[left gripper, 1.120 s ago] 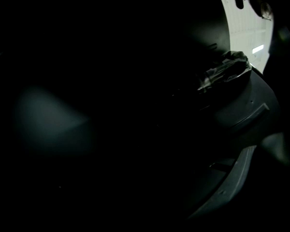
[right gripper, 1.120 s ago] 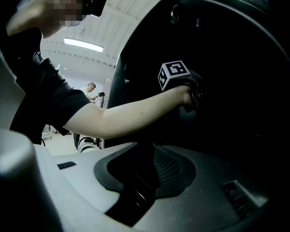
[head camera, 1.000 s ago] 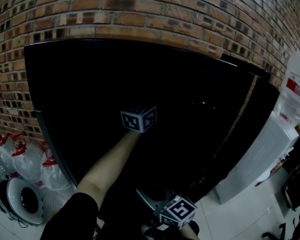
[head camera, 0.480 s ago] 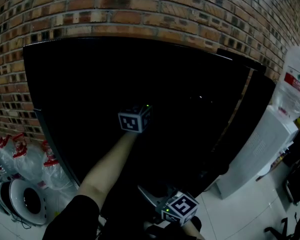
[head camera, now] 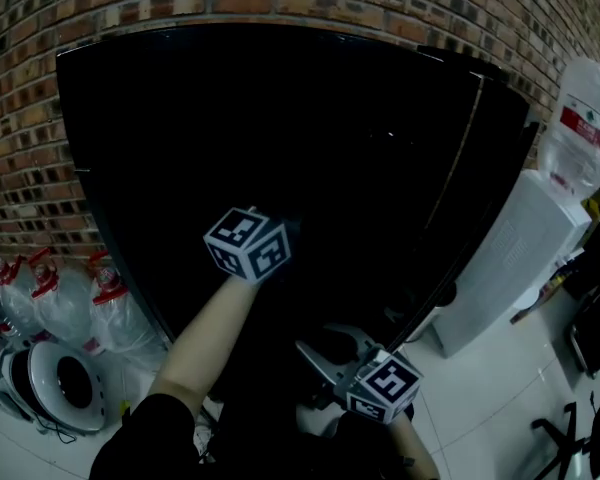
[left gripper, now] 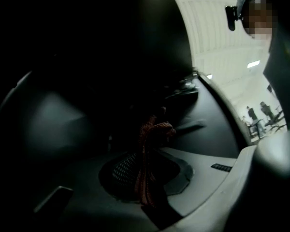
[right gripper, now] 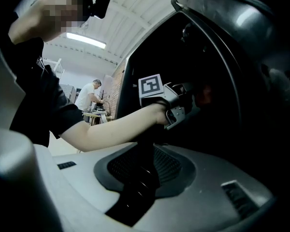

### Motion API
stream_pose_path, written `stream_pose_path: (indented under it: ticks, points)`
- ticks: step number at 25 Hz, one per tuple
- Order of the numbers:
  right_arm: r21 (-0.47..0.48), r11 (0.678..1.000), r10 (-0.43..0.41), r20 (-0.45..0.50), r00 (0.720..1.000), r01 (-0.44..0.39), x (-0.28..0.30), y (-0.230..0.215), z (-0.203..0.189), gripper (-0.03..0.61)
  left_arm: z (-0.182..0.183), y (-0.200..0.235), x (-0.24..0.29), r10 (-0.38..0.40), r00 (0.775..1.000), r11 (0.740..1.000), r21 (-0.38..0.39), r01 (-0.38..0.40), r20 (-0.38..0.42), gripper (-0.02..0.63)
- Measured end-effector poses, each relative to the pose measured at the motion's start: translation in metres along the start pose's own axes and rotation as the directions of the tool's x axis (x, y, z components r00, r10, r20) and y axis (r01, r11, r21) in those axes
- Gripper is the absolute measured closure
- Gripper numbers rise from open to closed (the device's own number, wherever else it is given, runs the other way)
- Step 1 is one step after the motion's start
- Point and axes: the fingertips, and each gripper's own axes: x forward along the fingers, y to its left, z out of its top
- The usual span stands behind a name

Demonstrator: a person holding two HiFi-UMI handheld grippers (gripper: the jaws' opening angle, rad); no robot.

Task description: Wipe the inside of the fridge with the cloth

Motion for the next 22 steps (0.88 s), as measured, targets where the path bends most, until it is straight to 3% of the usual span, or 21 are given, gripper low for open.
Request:
stream_pose_path:
  ticks: [8,14,16,19,22]
  points:
    - [0.005,0.999,-0.041,-0.019,0.999,0.041,-0.018,0.009,0.002,0.476,0.015,-0.089,-0.041,-0.169,0.986,0.984,-0.059,0.169,0.015,0.566]
    - [0.002,0.999,-0.034,-0.022,0.999,0.034,-0.023,0.023,0.000,0.476,0.020,-0.145,-0.047,-0.353,0.936,0.920,-0.174,0.351,0.021,0.566]
    - [-0.007,0.999,-0.036,-0.019,0.999,0.035,-0.023,0.023,0.001,0.474,0.010,-0.147,-0.038,-0.342,0.939,0.932,-0.137,0.336,-0.022,0.566]
    - [-0.004,0.999,-0.040,-0.012,0.999,0.039,-0.023,0.023,0.002,0.474,-0.005,-0.132,-0.028,-0.252,0.965,0.968,-0.043,0.249,-0.076,0.566]
    - [0.004,0.999,-0.038,-0.007,0.999,0.038,-0.021,0.020,0.001,0.476,-0.012,-0.117,-0.022,-0.230,0.970,0.973,-0.048,0.227,-0.078,0.566]
